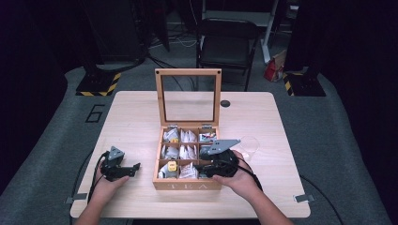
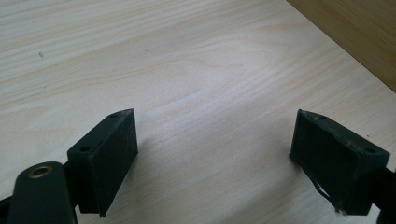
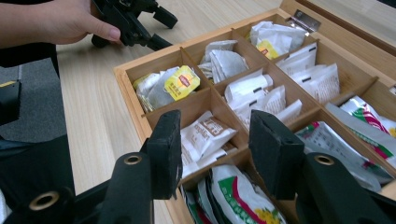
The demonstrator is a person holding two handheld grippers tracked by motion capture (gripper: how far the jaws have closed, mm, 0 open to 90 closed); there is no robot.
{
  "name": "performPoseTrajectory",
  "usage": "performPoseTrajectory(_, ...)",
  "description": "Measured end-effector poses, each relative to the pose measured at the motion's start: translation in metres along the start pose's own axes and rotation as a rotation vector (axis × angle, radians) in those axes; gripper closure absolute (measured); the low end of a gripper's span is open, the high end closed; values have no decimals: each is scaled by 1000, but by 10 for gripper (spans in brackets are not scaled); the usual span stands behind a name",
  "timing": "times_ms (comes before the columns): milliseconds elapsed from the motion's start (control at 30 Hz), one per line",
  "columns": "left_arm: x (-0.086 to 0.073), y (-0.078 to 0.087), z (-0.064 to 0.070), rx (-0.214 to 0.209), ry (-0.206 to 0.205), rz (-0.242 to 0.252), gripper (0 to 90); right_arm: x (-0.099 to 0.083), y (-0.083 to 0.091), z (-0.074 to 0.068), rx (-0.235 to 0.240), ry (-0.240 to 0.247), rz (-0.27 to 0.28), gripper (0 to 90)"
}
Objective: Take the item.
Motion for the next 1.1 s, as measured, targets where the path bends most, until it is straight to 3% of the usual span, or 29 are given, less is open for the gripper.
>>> performPoseTrajectory(1100, -1, 1, 1, -4, 2, 0, 146, 22, -46, -5, 76, 59, -25, 549)
Point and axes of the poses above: each handheld gripper's, and its own axes: y roughly backward along the jaws, x roughly out of its top, z roughly to its right, the point moved 5 cm from there along -y, roughly forward along the jaws, and after that the axes turned 4 degrees about -y, right-handed, at the moved point
